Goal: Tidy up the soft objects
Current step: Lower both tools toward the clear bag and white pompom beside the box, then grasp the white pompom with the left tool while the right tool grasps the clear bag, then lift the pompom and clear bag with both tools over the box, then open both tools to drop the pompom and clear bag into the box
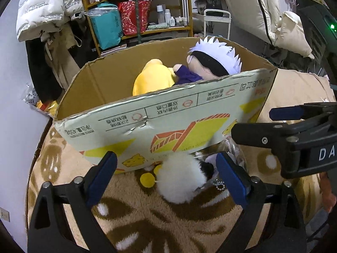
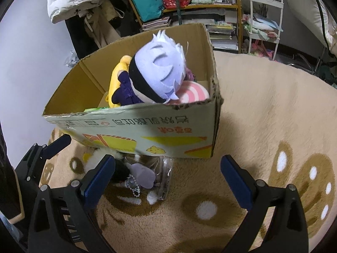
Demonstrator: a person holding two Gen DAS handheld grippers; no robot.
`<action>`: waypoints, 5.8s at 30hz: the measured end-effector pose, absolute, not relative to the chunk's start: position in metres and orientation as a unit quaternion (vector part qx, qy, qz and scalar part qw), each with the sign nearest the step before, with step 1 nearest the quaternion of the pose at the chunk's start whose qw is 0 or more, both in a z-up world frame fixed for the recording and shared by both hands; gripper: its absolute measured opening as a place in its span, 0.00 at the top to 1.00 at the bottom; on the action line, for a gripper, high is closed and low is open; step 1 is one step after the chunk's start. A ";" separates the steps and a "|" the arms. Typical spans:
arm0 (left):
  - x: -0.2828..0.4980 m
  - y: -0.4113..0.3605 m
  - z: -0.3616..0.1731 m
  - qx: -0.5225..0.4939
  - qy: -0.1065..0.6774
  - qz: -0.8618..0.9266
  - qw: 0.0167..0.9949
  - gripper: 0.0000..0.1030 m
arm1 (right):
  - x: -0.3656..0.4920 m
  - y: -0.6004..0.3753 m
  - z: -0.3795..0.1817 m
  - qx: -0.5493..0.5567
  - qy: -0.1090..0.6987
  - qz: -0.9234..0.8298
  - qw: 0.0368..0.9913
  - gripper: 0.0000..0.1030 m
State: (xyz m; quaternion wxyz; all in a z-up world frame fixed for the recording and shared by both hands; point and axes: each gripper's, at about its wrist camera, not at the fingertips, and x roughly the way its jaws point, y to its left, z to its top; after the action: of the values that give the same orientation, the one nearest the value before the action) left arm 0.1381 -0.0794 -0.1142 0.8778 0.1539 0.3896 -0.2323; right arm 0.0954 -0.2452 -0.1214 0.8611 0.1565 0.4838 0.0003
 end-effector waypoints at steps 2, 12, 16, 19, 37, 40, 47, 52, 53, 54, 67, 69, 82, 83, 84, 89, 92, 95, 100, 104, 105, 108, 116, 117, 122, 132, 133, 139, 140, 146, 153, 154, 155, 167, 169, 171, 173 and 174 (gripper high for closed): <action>0.139 -0.080 -0.118 0.156 0.395 -0.233 0.875 0.17 | 0.097 -0.244 -0.126 0.162 0.488 -0.007 0.858 0.00; 0.144 -0.078 -0.134 0.136 0.417 -0.260 0.860 0.41 | 0.103 -0.232 -0.140 0.170 0.503 -0.006 0.847 0.00; 0.145 -0.072 -0.140 0.111 0.443 -0.282 0.843 0.50 | 0.105 -0.227 -0.141 0.165 0.506 0.001 0.847 0.00; 0.144 -0.068 -0.144 0.098 0.465 -0.302 0.827 0.58 | 0.105 -0.225 -0.143 0.163 0.509 0.004 0.845 0.00; 0.142 -0.021 -0.123 0.037 0.494 -0.275 0.824 0.88 | 0.114 -0.210 -0.151 0.157 0.525 0.012 0.837 0.01; 0.146 -0.022 -0.127 0.028 0.508 -0.274 0.816 0.88 | 0.116 -0.205 -0.155 0.150 0.532 0.012 0.833 0.01; 0.153 -0.020 -0.131 0.010 0.519 -0.285 0.806 0.84 | 0.120 -0.192 -0.163 0.129 0.539 0.010 0.832 0.01; 0.158 -0.018 -0.138 -0.008 0.531 -0.297 0.793 0.79 | 0.121 -0.190 -0.168 0.126 0.543 -0.002 0.830 0.06; 0.155 -0.018 -0.139 -0.005 0.531 -0.298 0.793 0.78 | 0.121 -0.191 -0.169 0.124 0.544 -0.004 0.830 0.06; 0.153 -0.020 -0.138 0.001 0.531 -0.299 0.793 0.77 | 0.121 -0.189 -0.170 0.118 0.545 -0.006 0.830 0.06; 0.147 -0.043 -0.149 0.025 0.538 -0.308 0.784 0.64 | 0.135 -0.161 -0.185 0.068 0.558 -0.054 0.825 0.10; 0.147 -0.044 -0.150 0.024 0.539 -0.308 0.784 0.63 | 0.136 -0.159 -0.185 0.063 0.559 -0.060 0.825 0.15; 0.147 -0.059 -0.149 0.020 0.534 -0.297 0.791 0.61 | 0.127 -0.159 -0.182 0.066 0.552 -0.047 0.830 0.30; 0.147 -0.060 -0.149 0.020 0.534 -0.295 0.792 0.61 | 0.126 -0.162 -0.182 0.069 0.553 -0.044 0.829 0.30; 0.146 -0.063 -0.148 0.020 0.533 -0.294 0.793 0.60 | 0.126 -0.162 -0.181 0.071 0.553 -0.041 0.829 0.30; 0.141 -0.075 -0.148 0.023 0.529 -0.284 0.799 0.58 | 0.121 -0.169 -0.177 0.086 0.549 -0.030 0.831 0.30; 0.141 -0.082 -0.151 0.013 0.531 -0.274 0.802 0.56 | 0.119 -0.174 -0.175 0.093 0.547 -0.024 0.832 0.30; 0.135 -0.087 -0.151 0.013 0.525 -0.278 0.805 0.62 | 0.119 -0.176 -0.174 0.100 0.545 -0.019 0.832 0.30; 0.126 -0.090 -0.148 0.015 0.519 -0.287 0.805 0.67 | 0.113 -0.188 -0.169 0.106 0.543 -0.009 0.833 0.30; 0.125 -0.082 -0.145 0.016 0.514 -0.279 0.811 0.67 | 0.101 -0.195 -0.148 0.105 0.536 -0.004 0.837 0.30; 0.123 -0.079 -0.144 0.018 0.512 -0.276 0.813 0.67 | 0.095 -0.199 -0.142 0.104 0.534 -0.004 0.839 0.30; 0.118 -0.076 -0.141 0.018 0.510 -0.270 0.817 0.67 | 0.088 -0.202 -0.131 0.108 0.528 -0.002 0.842 0.30; 0.102 -0.065 -0.122 0.018 0.487 -0.253 0.836 0.67 | 0.070 -0.208 -0.110 0.133 0.503 0.010 0.854 0.30; 0.099 -0.064 -0.119 0.018 0.484 -0.252 0.838 0.67 | 0.069 -0.211 -0.107 0.137 0.499 0.014 0.855 0.30; 0.084 -0.056 -0.101 0.012 0.459 -0.244 0.854 0.67 | 0.062 -0.201 -0.095 0.140 0.476 0.026 0.868 0.30; 0.070 -0.042 -0.033 0.028 0.345 -0.228 0.910 0.67 | 0.051 -0.204 -0.042 0.133 0.403 0.039 0.905 0.30; 0.070 -0.041 -0.026 0.029 0.335 -0.227 0.914 0.67 | 0.052 -0.204 -0.037 0.130 0.395 0.037 0.909 0.30; 0.077 -0.048 0.009 0.051 0.269 -0.214 0.938 0.67 | 0.060 -0.211 -0.014 0.119 0.360 0.036 0.925 0.30; 0.081 -0.049 0.014 0.052 0.263 -0.213 0.940 0.67 | 0.062 -0.212 -0.011 0.117 0.355 0.035 0.927 0.30; 0.113 -0.054 0.028 0.052 0.245 -0.207 0.946 0.66 | 0.080 -0.217 -0.002 0.089 0.338 0.037 0.936 0.30; 0.142 -0.063 0.019 0.067 0.253 -0.207 0.943 0.66 | 0.102 -0.225 -0.009 0.074 0.324 0.035 0.942 0.30; 0.145 -0.064 0.015 0.066 0.259 -0.206 0.941 0.66 | 0.106 -0.227 -0.011 0.076 0.323 0.034 0.943 0.30; 0.148 -0.066 0.012 0.066 0.265 -0.204 0.940 0.66 | 0.109 -0.229 -0.013 0.080 0.321 0.036 0.943 0.29; 0.165 -0.076 -0.026 0.056 0.304 -0.216 0.926 0.59 | 0.133 -0.232 -0.046 0.098 0.345 0.045 0.932 0.26; 0.165 -0.076 -0.029 0.056 0.302 -0.210 0.928 0.50 | 0.134 -0.233 -0.049 0.100 0.349 0.043 0.931 0.25; 0.164 -0.075 -0.029 0.057 0.302 -0.208 0.929 0.48 | 0.134 -0.235 -0.051 0.103 0.351 0.042 0.930 0.24; 0.163 -0.075 -0.029 0.058 0.305 -0.205 0.928 0.46 | 0.134 -0.236 -0.052 0.105 0.352 0.042 0.929 0.23; 0.162 -0.074 -0.029 0.057 0.305 -0.203 0.929 0.46 | 0.133 -0.237 -0.052 0.106 0.353 0.040 0.929 0.22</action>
State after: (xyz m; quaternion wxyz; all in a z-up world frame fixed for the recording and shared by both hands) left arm 0.1621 -0.0738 -0.0288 0.9287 0.0573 0.3050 -0.2029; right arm 0.1328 -0.2371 -0.0519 0.9288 0.1060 0.3528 0.0397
